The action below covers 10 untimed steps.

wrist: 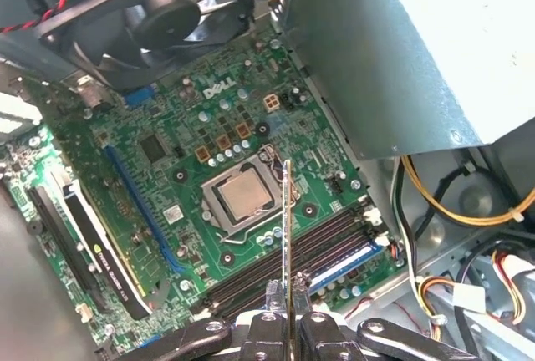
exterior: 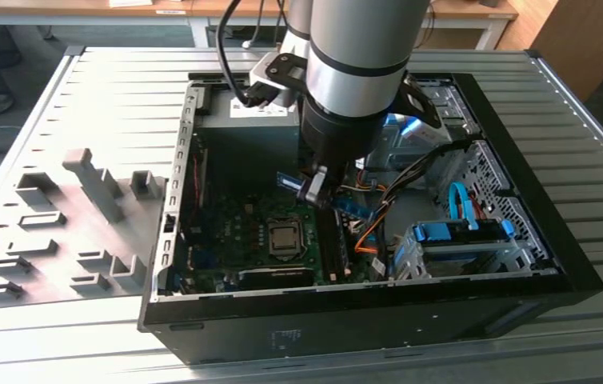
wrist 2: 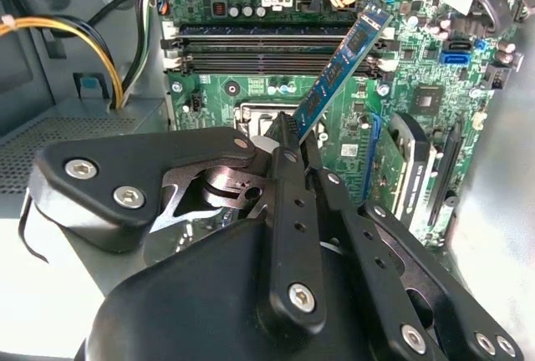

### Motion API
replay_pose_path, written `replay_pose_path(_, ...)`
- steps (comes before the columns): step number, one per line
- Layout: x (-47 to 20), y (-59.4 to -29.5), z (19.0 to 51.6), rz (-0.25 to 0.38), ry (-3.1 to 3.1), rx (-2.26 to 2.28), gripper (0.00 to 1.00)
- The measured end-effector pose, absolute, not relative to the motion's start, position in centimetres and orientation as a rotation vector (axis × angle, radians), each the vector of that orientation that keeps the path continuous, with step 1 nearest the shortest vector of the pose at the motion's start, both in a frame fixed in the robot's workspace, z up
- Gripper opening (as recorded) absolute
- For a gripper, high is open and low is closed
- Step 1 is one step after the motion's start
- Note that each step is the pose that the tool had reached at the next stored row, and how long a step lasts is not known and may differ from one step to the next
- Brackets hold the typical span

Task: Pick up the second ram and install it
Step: 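Insert the second ram into the second slot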

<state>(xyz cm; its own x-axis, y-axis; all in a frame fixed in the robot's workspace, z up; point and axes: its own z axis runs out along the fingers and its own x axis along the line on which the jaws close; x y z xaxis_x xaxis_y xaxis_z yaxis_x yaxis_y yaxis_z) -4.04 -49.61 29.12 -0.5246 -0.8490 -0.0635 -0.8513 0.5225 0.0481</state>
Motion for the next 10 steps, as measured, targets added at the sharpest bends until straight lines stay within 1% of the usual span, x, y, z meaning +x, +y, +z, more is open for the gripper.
replay_pose_path(10,-4.04,-49.61,29.08,0.11,2.775,-1.392,0.14)
